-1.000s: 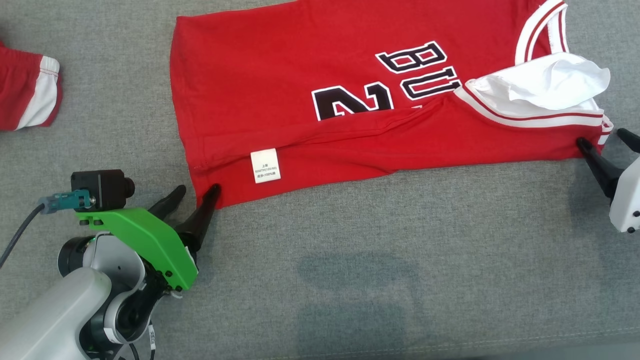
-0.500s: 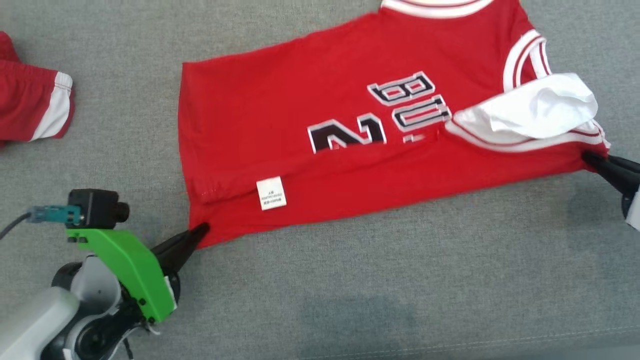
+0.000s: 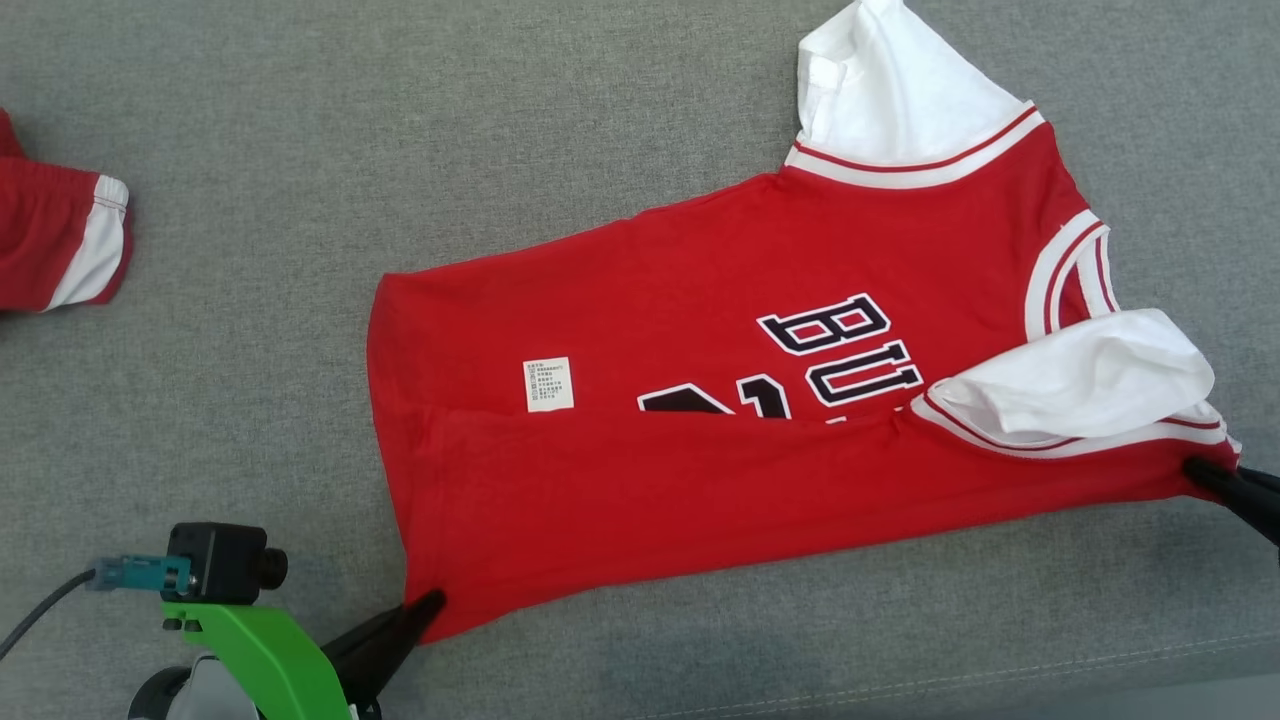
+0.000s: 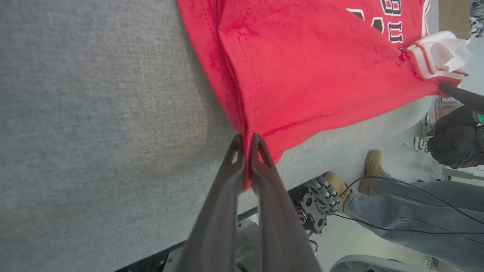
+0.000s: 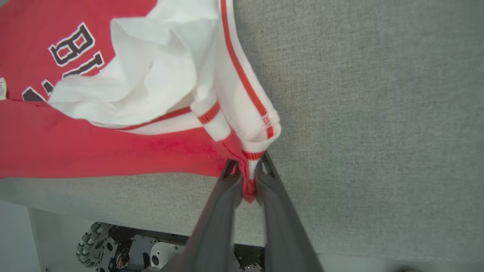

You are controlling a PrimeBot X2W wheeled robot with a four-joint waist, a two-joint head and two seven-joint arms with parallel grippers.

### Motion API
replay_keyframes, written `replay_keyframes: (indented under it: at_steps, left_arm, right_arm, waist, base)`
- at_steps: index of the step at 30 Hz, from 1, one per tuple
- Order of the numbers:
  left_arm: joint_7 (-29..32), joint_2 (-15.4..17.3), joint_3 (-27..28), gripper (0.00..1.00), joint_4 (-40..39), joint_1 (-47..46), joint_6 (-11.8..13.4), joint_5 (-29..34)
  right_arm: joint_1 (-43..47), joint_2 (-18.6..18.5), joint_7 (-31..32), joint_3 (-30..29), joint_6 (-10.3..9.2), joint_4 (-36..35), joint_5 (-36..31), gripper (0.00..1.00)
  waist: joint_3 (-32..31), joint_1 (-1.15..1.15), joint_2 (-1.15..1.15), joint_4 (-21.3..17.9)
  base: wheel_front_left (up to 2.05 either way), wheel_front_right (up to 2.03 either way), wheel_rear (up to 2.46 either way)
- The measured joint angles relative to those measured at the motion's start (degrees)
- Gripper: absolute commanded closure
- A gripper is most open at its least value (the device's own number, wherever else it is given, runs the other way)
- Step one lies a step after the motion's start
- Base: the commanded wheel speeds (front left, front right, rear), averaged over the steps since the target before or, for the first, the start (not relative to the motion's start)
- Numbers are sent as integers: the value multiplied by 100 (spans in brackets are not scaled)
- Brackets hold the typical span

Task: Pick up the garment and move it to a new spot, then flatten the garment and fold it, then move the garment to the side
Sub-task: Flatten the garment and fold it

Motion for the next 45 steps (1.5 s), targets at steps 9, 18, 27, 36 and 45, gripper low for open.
replay_keyframes:
  at_steps: [9,18,27,36,45]
  left_arm:
    - [-257,369,37,0,-135,31,516,672]
    - [221,158,441,0,310,-1650,580,1182]
    - [987,-1058,-115,0,1535,-3221,180,1734]
    - [1127,-1600,-288,0,2033,-3629,-166,1753]
    - [1114,-1747,-300,100,2262,-3645,-534,1578]
  right_arm:
    - [-236,-281,-402,-258,-1,-361,-442,0]
    - [-2964,-401,-793,595,-1,14,-1340,0]
    - [-5548,275,-1046,2016,-1,1991,-2219,0]
    - [-6192,355,-1148,2614,0,3238,-2418,0]
    - [-6309,200,-1390,3020,0,3410,-1794,100]
  waist:
    - [140,0,0,19]
    - [632,0,0,137]
    - [1171,1,0,442]
    - [1372,0,0,870]
    - [1351,0,0,921]
  base:
    - [0,0,0]
    - [0,0,0]
    - [0,0,0]
    - [0,0,0]
    - [0,0,0]
